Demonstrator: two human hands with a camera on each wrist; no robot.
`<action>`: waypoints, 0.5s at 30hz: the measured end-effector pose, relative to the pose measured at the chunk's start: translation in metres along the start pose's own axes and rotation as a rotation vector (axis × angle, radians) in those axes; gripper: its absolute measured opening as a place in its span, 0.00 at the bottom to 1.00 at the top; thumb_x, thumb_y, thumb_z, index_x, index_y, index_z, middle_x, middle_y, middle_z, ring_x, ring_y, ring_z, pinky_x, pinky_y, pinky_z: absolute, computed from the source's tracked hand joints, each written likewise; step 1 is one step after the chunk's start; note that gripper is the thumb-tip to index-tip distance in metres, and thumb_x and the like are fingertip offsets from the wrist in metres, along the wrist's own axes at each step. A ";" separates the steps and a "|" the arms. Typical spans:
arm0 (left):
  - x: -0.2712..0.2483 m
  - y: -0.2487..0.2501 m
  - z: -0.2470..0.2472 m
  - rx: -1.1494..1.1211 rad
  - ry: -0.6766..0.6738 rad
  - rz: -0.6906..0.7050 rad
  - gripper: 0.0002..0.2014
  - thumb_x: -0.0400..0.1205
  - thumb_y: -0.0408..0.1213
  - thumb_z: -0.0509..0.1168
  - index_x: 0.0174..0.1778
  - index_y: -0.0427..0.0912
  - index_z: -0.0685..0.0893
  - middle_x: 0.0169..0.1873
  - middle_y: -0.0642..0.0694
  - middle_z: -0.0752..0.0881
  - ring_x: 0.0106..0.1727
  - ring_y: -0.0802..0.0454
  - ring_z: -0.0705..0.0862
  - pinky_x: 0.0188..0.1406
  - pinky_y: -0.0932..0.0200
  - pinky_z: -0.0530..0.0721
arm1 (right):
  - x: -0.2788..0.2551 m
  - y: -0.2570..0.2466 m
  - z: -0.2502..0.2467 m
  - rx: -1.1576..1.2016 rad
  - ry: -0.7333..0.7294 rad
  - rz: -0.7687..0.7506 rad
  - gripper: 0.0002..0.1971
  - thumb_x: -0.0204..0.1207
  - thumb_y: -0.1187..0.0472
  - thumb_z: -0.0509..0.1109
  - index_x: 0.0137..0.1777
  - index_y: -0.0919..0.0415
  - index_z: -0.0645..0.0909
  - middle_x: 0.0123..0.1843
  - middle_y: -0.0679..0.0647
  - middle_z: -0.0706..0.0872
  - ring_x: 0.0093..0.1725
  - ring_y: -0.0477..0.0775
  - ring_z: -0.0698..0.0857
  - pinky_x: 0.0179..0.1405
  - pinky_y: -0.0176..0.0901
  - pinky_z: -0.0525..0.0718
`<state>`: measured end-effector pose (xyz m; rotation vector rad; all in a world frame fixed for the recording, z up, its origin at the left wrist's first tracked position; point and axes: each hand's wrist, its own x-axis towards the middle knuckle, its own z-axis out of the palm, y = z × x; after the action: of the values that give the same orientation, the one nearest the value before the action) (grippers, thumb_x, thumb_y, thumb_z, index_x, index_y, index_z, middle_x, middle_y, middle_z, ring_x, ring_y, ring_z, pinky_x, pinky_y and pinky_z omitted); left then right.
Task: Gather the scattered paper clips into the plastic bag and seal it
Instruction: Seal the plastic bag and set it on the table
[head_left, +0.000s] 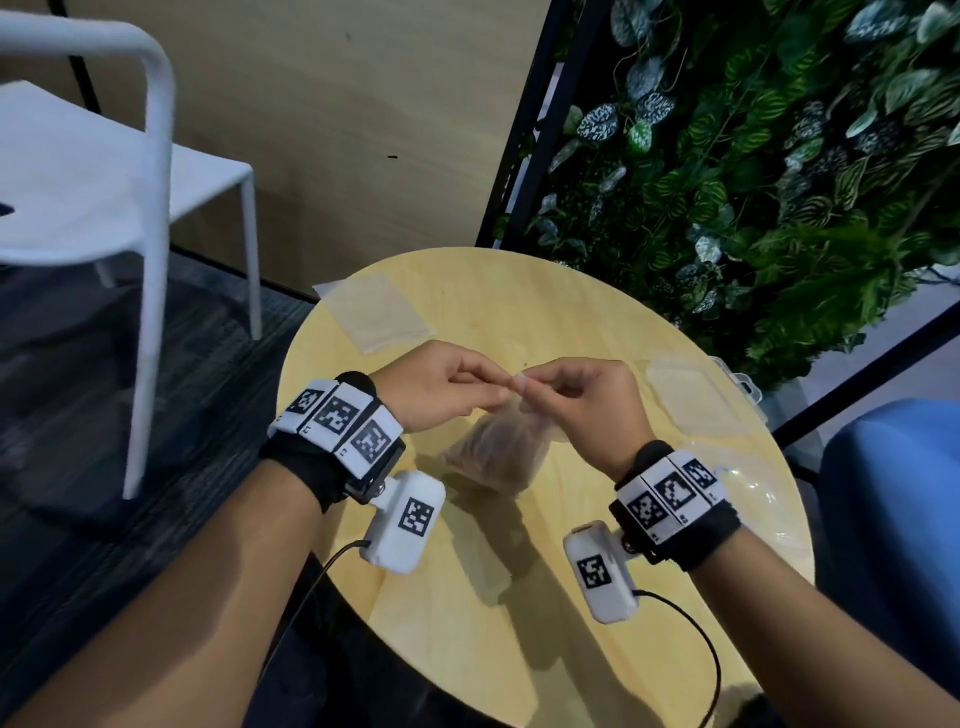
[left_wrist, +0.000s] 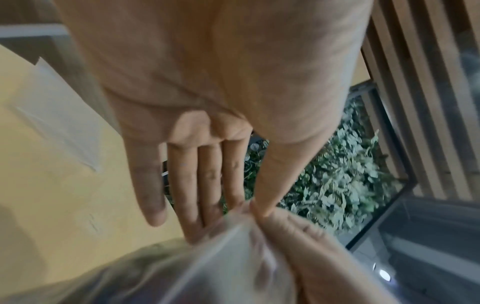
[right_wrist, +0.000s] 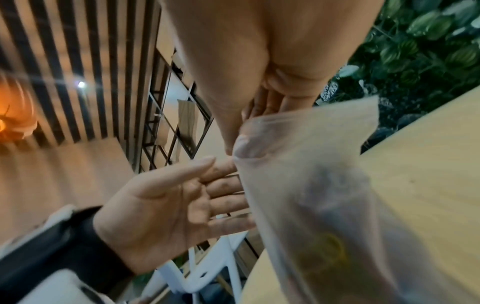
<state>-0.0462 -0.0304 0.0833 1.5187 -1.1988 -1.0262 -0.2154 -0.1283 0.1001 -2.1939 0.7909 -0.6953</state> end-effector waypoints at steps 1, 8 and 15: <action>-0.003 -0.002 0.001 0.035 0.030 0.034 0.06 0.80 0.37 0.72 0.51 0.49 0.90 0.46 0.44 0.93 0.52 0.52 0.91 0.62 0.49 0.87 | 0.001 -0.002 0.003 0.029 -0.004 0.008 0.07 0.73 0.54 0.77 0.43 0.57 0.91 0.32 0.52 0.91 0.31 0.48 0.88 0.32 0.36 0.86; -0.009 -0.017 -0.009 0.074 0.142 0.051 0.04 0.83 0.34 0.67 0.43 0.39 0.81 0.33 0.39 0.88 0.34 0.41 0.87 0.43 0.48 0.91 | 0.016 0.008 0.035 0.061 -0.068 0.014 0.07 0.75 0.51 0.74 0.44 0.52 0.89 0.41 0.51 0.84 0.38 0.42 0.78 0.40 0.32 0.75; -0.011 -0.031 -0.021 0.159 0.180 -0.052 0.06 0.85 0.33 0.64 0.42 0.40 0.79 0.36 0.31 0.86 0.36 0.41 0.84 0.35 0.47 0.87 | 0.012 0.021 0.080 0.264 -0.153 0.076 0.05 0.81 0.56 0.69 0.44 0.54 0.82 0.36 0.46 0.84 0.35 0.41 0.79 0.38 0.33 0.77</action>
<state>-0.0215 -0.0129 0.0586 1.7352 -1.1405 -0.8235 -0.1612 -0.1152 0.0383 -1.9424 0.6596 -0.5526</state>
